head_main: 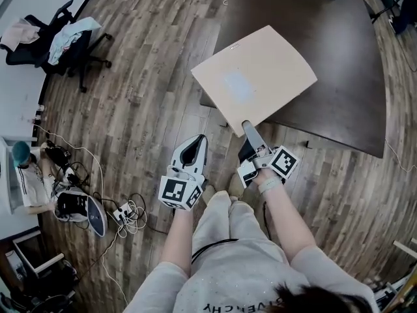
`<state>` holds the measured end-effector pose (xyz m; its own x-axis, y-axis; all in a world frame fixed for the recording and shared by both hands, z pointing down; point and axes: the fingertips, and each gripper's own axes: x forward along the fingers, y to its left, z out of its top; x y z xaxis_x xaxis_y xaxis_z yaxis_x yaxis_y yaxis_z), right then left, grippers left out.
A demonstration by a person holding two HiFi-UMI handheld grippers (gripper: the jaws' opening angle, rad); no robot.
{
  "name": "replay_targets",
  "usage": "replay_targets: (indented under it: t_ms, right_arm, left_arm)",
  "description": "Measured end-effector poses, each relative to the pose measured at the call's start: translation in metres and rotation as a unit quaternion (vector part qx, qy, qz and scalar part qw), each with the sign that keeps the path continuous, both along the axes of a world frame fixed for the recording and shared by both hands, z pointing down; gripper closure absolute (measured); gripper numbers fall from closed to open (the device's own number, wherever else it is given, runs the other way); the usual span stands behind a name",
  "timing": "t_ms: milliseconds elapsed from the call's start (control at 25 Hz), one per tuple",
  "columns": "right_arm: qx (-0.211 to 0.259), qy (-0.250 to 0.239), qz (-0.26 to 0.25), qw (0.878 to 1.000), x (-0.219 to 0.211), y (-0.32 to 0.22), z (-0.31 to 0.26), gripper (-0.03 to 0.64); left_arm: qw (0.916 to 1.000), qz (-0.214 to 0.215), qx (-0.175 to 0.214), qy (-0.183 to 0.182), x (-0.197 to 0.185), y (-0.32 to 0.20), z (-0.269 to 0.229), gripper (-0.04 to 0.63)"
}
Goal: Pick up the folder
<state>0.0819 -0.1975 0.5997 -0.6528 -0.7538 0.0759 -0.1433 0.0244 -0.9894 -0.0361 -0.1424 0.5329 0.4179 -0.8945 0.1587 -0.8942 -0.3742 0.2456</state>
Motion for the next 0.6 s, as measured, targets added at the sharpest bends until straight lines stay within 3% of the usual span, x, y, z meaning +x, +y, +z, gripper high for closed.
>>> replay_targets:
  t_ms: [440, 520, 600]
  right_arm:
    - [-0.039, -0.06, -0.006, 0.997, -0.029, -0.031, 0.005, 0.187]
    - [-0.036, -0.061, -0.005, 0.997, -0.029, -0.031, 0.003, 0.285]
    - [-0.033, -0.059, -0.003, 0.998, -0.027, -0.029, 0.003, 0.299]
  left_arm:
    - [0.9997, -0.002, -0.018, 0.018, -0.015, -0.022, 0.026, 0.595]
    - [0.9997, -0.001, -0.017, 0.019, -0.017, -0.028, 0.029, 0.595]
    - [0.9997, -0.003, -0.015, 0.018, -0.021, -0.031, 0.028, 0.595]
